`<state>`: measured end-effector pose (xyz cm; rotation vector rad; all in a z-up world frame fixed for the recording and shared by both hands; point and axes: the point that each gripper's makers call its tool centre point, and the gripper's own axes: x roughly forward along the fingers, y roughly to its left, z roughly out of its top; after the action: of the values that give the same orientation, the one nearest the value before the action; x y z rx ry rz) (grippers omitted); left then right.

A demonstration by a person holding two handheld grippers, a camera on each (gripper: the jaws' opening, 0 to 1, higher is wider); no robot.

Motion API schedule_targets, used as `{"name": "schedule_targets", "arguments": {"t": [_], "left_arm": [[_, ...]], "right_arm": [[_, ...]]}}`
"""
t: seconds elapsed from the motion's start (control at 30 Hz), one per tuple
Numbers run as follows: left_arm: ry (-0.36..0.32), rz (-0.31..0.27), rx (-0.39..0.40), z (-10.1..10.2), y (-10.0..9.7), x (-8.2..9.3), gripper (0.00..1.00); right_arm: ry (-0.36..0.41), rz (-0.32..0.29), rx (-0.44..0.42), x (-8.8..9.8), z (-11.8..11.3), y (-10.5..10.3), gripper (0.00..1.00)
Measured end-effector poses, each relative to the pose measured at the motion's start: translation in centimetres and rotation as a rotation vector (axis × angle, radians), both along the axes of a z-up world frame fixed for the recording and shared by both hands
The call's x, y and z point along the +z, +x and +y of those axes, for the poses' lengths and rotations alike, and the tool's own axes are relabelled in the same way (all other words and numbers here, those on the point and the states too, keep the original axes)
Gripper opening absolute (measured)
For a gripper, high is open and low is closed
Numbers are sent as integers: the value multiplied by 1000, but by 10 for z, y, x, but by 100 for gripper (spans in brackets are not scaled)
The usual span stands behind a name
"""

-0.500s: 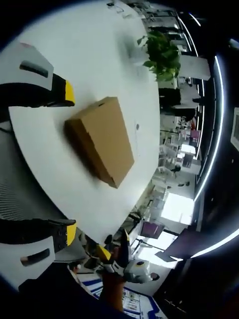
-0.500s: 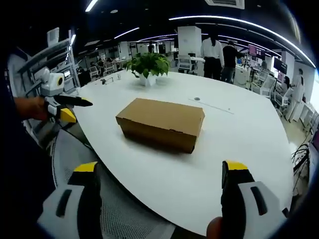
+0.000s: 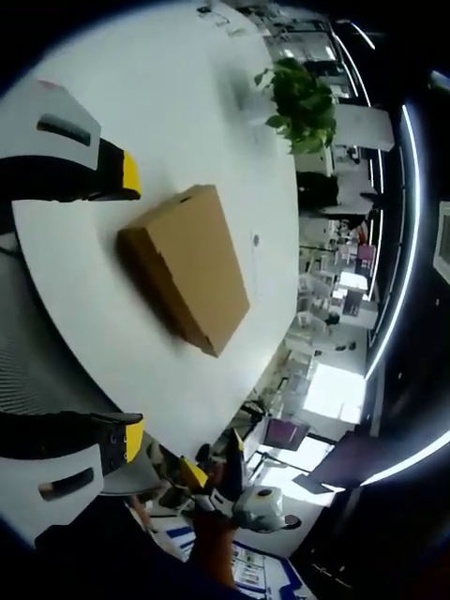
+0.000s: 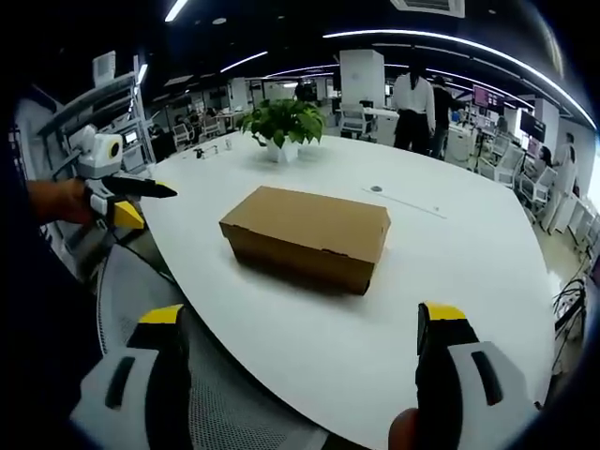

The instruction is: Operate the shoe box by opening the lid, removing the specified soft item, and placing it in the target area until the item is outside and the box remains undamaged.

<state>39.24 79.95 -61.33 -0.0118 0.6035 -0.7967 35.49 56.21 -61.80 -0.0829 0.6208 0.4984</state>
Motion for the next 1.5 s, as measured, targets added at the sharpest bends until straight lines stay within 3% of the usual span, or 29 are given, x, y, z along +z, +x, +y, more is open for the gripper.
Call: {"name": "schedule_targets", "arguments": {"t": [1.0,1.5], "left_arm": [[-1,24,4,-1,-5,-10,94],[-6,35,15,2,-1,-14,94]], "right_arm": [[-2,24,3,-10,-1,-5,96],[4,36,4,-12,0,4,96]]}}
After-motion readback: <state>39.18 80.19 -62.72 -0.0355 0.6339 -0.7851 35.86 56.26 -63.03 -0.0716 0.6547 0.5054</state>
